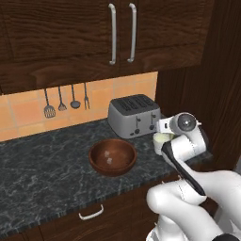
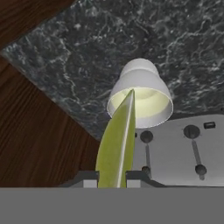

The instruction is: Grab a lemon wedge from the fridge and one ice cube from the ice bowl, and put them in the glass of lemonade.

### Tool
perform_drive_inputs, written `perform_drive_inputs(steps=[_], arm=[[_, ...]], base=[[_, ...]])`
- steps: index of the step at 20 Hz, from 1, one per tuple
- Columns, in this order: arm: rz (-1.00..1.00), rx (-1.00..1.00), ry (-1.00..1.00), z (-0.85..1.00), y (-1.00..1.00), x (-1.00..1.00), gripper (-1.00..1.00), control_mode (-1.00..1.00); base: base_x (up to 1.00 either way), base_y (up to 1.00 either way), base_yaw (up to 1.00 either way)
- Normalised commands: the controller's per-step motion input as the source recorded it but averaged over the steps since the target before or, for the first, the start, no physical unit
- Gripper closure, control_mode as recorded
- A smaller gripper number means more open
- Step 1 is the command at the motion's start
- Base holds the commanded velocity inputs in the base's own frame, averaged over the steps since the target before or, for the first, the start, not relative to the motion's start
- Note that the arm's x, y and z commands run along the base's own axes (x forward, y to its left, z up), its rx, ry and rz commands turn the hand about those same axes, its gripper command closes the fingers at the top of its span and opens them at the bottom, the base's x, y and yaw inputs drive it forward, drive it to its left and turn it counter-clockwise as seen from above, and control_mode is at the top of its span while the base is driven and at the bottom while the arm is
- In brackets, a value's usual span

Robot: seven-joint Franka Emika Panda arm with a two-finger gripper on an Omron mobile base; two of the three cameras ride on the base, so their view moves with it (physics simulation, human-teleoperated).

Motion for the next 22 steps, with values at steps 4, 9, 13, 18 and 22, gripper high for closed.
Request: perform_drive_inputs(steps=[4,9,13,18,22], arm=[[0.0,0.0,0.0,-0.39,0.0,0.49,1.0,-1.0],[0.0,-0.01,0.0,-0.37,0.0,0.33,1.0,-1.0],[0.0,-0.03,-0.03,-0.24,0.0,0.18,1.0,-1.0],[0.0,-0.01,-0.01,-0.11,0.0,0.1,1.0,-1.0],[0.0,0.0,0.0,-0.01,0.0,0.01,1.0,-1.0]], base=[[0.0,0.0,0.0],[0.0,0.0,0.0],[0.0,0.0,0.0],[0.0,0.0,0.0],[0.0,0.0,0.0]])
